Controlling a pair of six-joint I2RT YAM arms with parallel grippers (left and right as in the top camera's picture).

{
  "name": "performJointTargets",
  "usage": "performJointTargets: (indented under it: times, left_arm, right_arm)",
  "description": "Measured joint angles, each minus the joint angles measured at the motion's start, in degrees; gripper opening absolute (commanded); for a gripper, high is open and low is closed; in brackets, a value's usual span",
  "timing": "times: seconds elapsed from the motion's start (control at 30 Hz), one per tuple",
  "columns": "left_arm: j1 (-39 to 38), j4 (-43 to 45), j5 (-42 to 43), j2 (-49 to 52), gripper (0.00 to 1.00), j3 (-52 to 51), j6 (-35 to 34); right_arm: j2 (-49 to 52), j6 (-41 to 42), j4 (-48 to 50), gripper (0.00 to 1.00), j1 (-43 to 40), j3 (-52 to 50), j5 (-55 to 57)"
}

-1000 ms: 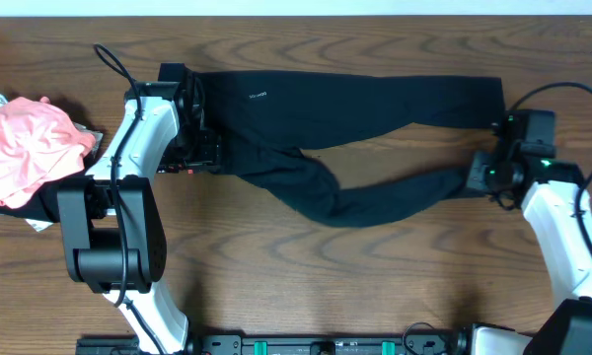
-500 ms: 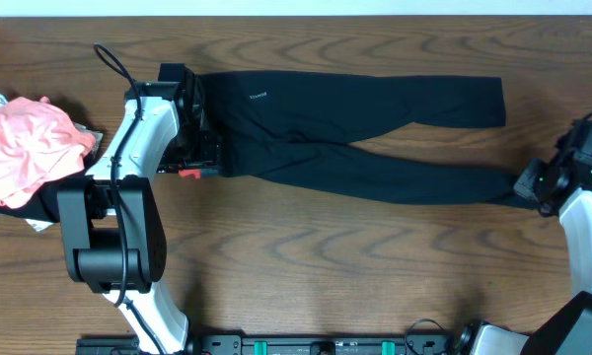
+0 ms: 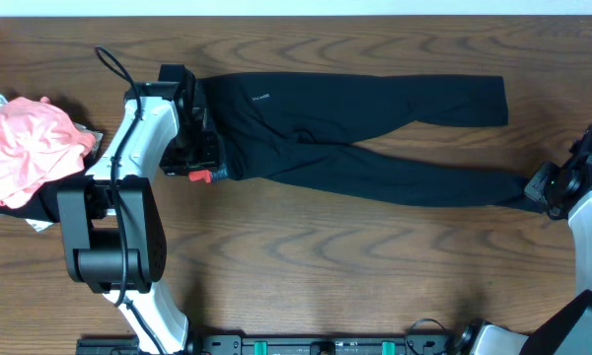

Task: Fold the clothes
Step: 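Pull the hanging leg rightward with the right gripper, straightening both legs, then drag the waistband leftward and down with the left gripper to flatten pants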

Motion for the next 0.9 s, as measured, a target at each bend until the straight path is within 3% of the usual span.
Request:
performJointTargets:
  times: [0.43,0.6,0.7,0.9]
  left_arm:
    - [-0.85,0.48,2.91,0.00,0.51,-0.26,0.09]
    - [-1.60,1.27,5.49,0.02,0.29,-1.84,-0.07]
    - [-1.68,1.88,7.04,0.02,0.07,-1.88,0.07]
    - [-1.60,1.18,8.07,0.02,0.06,-1.88,1.64]
  right_arm:
    - [0.00,0.00,0.02,0.02,-0.02,0.00,-0.44]
    - [0.00,0.00,0.02,0.01,-0.02,0.00,-0.46]
    - [0.00,0.00,0.02,0.01,-0.02,0.00,-0.48]
    - [0.00,0.00,0.02,0.01,-0.02,0.00,-1.07]
